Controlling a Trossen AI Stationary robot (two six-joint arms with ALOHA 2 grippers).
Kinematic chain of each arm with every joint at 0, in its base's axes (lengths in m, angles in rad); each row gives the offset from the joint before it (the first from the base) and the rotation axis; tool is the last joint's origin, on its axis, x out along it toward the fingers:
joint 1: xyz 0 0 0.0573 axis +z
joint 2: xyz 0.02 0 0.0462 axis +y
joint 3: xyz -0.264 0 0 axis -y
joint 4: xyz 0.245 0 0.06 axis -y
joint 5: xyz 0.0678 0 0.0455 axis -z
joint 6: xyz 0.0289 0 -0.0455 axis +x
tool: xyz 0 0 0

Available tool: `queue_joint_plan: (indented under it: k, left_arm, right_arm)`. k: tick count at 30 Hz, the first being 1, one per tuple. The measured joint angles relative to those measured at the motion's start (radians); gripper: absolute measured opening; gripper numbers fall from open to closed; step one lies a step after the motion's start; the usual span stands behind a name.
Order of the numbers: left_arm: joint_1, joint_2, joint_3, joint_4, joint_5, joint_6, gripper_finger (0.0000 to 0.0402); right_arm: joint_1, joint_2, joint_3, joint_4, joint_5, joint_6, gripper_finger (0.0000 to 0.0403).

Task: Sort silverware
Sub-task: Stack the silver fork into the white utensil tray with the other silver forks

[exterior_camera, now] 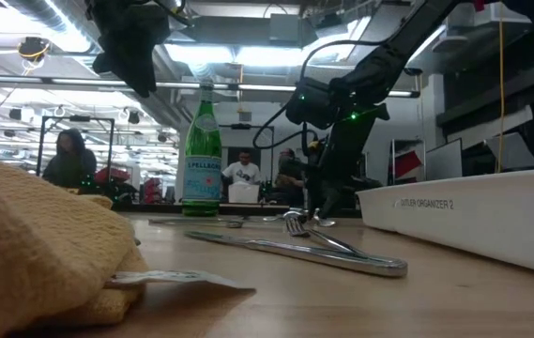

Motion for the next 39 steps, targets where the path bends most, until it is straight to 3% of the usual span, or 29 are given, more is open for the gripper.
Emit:
queue_joint_plan:
  k: [6, 13, 18, 23, 33, 39]
  left_arm:
    - [0.0, 0.0, 0.0, 0.0, 0.0, 0.008, 0.0117]
    - [0.0, 0.0, 0.0, 0.0, 0.0, 0.018, 0.0117]
    - [0.0, 0.0, 0.0, 0.0, 0.0, 0.007, 0.0117]
    - [0.0, 0.0, -0.008, 0.007, 0.0, -0.033, 0.0117]
    - [0.0, -0.007, -0.112, -0.004, 0.001, -0.037, 0.0117]
    - [0.0, -0.011, -0.16, 0.0, 0.003, 0.045, 0.0117]
  right_arm:
    - [-0.003, 0.013, 0.0, -0.005, 0.001, -0.017, 0.0083]
    - [-0.004, 0.015, -0.002, -0.012, -0.001, -0.047, 0.0014]
    - [-0.005, 0.005, -0.003, -0.012, -0.015, -0.05, 0.0024]
    - [-0.005, -0.027, -0.006, -0.015, -0.038, -0.079, 0.001]
    - [-0.011, -0.132, -0.009, -0.043, -0.101, -0.096, 0.001]
    - [-0.01, -0.193, -0.007, -0.049, -0.253, -0.096, 0.0012]
